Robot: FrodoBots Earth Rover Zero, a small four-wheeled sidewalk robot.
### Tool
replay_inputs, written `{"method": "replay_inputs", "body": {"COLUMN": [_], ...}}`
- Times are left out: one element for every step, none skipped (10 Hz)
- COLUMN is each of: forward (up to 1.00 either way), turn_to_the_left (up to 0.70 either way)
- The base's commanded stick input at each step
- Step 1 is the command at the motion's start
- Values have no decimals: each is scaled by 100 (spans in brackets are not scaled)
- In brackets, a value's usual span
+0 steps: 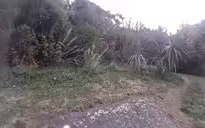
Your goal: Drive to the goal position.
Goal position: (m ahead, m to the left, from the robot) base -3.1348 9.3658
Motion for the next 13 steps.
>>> {"method": "replay_inputs", "body": {"forward": [0,0,0,0,0,0,0,0,0,0,0,0,0], "turn_to_the_left": [45,45,45,45,45,45,45,45,45,45,45,45,45]}}
